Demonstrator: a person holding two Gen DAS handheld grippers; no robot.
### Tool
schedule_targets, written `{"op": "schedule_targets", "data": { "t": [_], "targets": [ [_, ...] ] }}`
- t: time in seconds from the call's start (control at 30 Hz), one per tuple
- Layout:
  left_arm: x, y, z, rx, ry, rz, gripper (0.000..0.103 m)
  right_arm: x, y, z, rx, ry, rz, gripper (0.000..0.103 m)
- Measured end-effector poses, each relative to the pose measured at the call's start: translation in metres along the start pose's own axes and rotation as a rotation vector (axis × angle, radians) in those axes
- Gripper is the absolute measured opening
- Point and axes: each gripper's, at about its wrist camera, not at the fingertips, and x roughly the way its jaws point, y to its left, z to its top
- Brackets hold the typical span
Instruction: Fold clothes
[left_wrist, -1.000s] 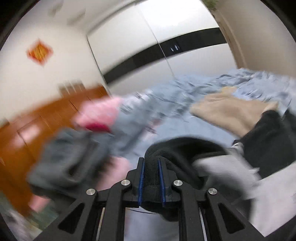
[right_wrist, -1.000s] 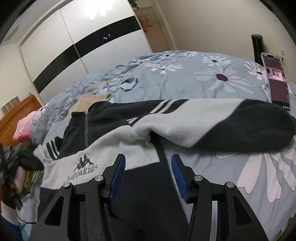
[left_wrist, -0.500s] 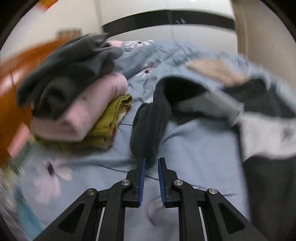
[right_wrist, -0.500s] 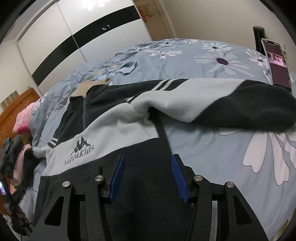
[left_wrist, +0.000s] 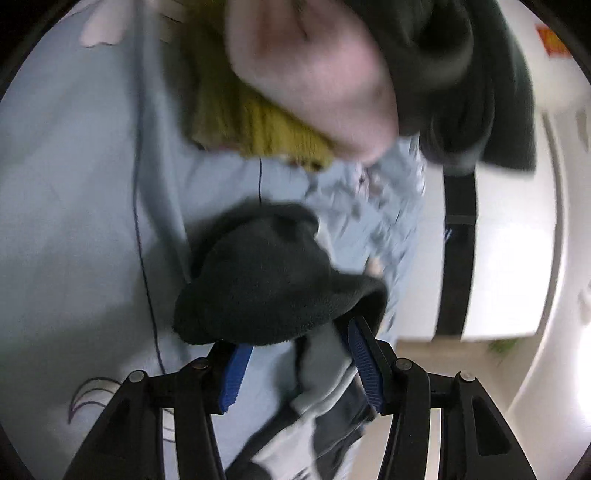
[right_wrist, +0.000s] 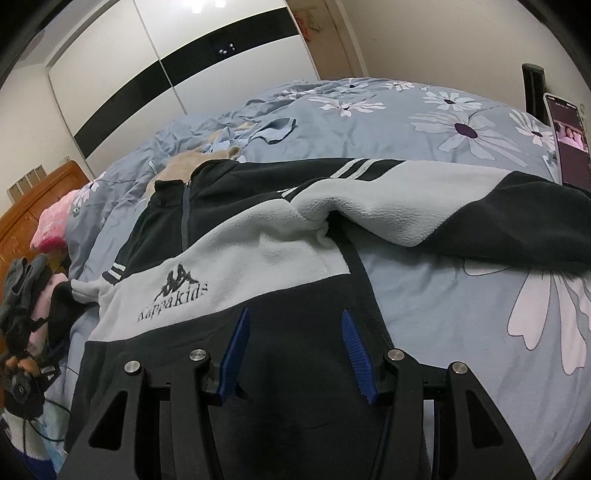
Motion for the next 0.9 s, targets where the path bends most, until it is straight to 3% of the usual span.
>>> {"op": "schedule_targets", "data": {
  "t": [0.1,0.33,0.5,0.57,0.63,0.73,0.8,0.9],
  "targets": [
    [0.001,0.003,0.009,-0.050,-0.040,0.018,0.058,0.004,0.001,-0.001,-0.004,0.012,-0.001,0.053],
    [0.000,0.023,0.024,-0.199,-0.030,-0.033,0.056,0.009,-0.002,-0.006,0.008,0.030,0.004,0.053],
    [-0.003,0.029,0.029,-0.233,-0.019,-0.033,0.055,0.011,-0.004,-0.008,0.013,0.036,0.006,0.053],
    [-0.001,0.034,0.029,-0.273,-0.007,-0.032,0.047,0.011,-0.003,-0.008,0.011,0.036,0.010,0.053],
    [-0.001,0.037,0.029,-0.282,-0.001,-0.001,0.030,0.010,-0.002,-0.008,0.009,0.034,0.015,0.053],
    [0.001,0.041,0.026,-0.275,0.000,0.023,0.012,0.009,-0.002,-0.009,0.010,0.032,0.020,0.053],
    [-0.001,0.038,0.025,-0.233,-0.014,0.033,0.010,0.008,-0.003,-0.009,0.010,0.031,0.022,0.053],
    [-0.011,-0.002,0.014,0.022,-0.061,0.088,0.009,0.005,-0.005,-0.009,0.008,0.027,0.020,0.053]
  ]
}}
